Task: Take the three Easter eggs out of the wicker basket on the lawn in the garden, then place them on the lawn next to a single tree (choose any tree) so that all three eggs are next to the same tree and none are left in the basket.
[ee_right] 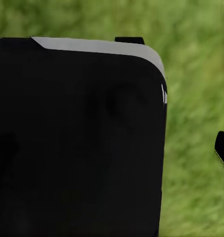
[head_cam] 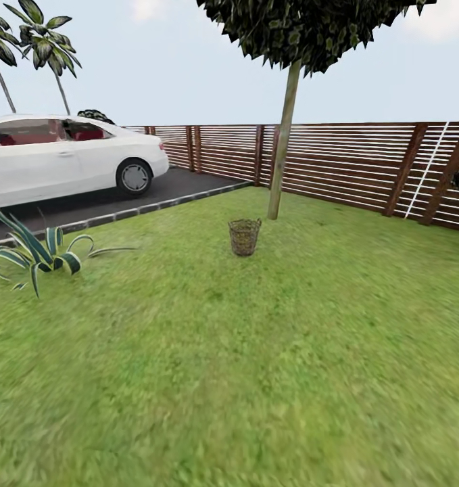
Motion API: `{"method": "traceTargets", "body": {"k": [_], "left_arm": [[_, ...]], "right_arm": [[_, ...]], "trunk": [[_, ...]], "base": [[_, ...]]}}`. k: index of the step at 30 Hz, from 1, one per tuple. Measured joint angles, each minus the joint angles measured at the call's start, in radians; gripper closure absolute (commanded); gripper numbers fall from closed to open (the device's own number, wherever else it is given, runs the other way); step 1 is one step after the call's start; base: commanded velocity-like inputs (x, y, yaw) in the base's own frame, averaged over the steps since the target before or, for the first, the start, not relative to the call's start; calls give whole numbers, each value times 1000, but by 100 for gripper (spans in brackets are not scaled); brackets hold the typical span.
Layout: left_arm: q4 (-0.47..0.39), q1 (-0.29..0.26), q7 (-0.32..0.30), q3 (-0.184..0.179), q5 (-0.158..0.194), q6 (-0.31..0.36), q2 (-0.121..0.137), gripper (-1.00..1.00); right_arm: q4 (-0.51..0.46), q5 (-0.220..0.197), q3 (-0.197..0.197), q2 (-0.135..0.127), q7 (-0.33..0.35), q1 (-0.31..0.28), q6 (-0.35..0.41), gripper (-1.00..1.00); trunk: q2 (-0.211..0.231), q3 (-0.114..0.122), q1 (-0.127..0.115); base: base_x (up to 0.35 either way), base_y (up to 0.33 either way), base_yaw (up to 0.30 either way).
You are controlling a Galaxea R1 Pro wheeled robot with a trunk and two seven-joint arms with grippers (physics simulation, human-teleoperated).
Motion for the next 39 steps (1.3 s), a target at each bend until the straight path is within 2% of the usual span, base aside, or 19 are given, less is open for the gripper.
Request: {"method": "traceTargets", "body": {"k": [17, 39], "left_arm": [[0, 0, 0, 0, 0, 0, 0, -100], [1, 0, 1, 0, 0, 0, -2, -100]], "right_arm": [[0, 0, 0, 0, 0, 0, 0, -100], [-3, -2, -1, -4, 0, 0, 0, -100]], "trunk": [[0, 0, 0], [0, -9, 0]], "base": [[340, 0, -30], [340, 0, 28]]}}
